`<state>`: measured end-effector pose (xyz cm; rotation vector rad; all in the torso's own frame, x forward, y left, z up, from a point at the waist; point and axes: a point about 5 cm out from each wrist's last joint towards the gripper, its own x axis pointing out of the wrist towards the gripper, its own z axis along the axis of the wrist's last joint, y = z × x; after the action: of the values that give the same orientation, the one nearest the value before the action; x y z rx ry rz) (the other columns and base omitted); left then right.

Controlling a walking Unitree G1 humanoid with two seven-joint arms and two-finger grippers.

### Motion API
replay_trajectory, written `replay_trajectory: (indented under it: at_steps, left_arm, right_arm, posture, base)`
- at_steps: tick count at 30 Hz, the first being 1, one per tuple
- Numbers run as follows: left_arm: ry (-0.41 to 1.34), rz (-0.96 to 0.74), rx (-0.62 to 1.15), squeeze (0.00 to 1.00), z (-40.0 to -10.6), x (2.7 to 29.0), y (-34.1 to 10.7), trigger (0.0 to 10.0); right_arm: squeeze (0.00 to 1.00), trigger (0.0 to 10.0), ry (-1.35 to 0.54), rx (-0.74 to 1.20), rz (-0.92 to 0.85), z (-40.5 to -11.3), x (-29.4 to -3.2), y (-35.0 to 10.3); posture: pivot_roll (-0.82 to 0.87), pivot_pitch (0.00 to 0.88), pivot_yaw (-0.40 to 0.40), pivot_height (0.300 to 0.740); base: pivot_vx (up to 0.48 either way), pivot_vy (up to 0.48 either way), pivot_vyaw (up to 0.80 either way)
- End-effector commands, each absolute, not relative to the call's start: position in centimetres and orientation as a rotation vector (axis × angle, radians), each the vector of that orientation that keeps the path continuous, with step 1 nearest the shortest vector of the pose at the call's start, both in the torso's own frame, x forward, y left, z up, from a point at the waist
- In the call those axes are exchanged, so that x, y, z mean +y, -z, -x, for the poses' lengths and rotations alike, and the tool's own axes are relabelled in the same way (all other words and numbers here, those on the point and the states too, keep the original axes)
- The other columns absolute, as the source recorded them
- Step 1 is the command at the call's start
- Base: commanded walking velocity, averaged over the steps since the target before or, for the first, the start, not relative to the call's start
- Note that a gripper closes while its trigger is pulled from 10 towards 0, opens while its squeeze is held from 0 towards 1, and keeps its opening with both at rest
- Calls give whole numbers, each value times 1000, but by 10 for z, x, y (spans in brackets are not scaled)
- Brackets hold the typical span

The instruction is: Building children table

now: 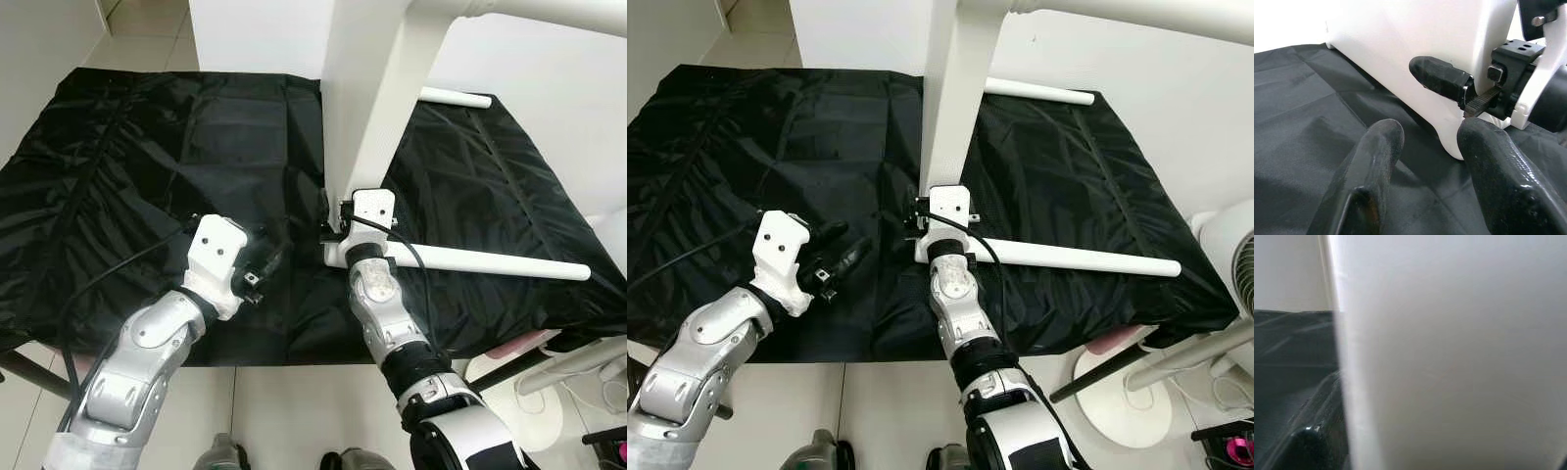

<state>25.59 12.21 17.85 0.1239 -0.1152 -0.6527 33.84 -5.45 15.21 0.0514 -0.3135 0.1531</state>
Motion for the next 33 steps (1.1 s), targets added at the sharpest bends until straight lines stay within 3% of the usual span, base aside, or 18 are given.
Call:
replay_trajectory:
  at_steps: [1,8,14,20,25,33]
  left_arm:
    - [651,-133,-105,0,-255,123,-177,10000]
    - [662,-130,-108,0,-254,120,-177,10000]
    - [689,-136,-112,0,-258,118,-178,10000]
    - [698,-139,-111,0,-260,117,-178,10000]
    - [701,-147,-106,0,-263,118,-177,10000]
    - [679,-152,-107,0,-268,117,-178,10000]
  right_arm:
    - [0,10000,-191,-317,-83,-328,-46,-146]
    - [0,10000,-239,-354,-63,-307,-62,-137]
    - [0,10000,-304,-399,-49,-272,-92,-131]
    - [0,10000,-314,-413,0,-260,-103,-131]
    - [0,10000,-238,-418,35,-244,-125,-133]
    - [0,10000,-93,-388,-1,-248,-145,-135]
  posture:
    - [41,75,-57,740]
    - [28,69,-51,740]
    - [6,59,-36,740]
    - [-8,54,-24,740]
    - [-21,49,-17,740]
    - [-28,51,-14,740]
  base:
    - [0,0,0]
    - [0,0,0]
    - [0,0,0]
    - [0,0,0]
    - [0,0,0]
    - [0,0,0]
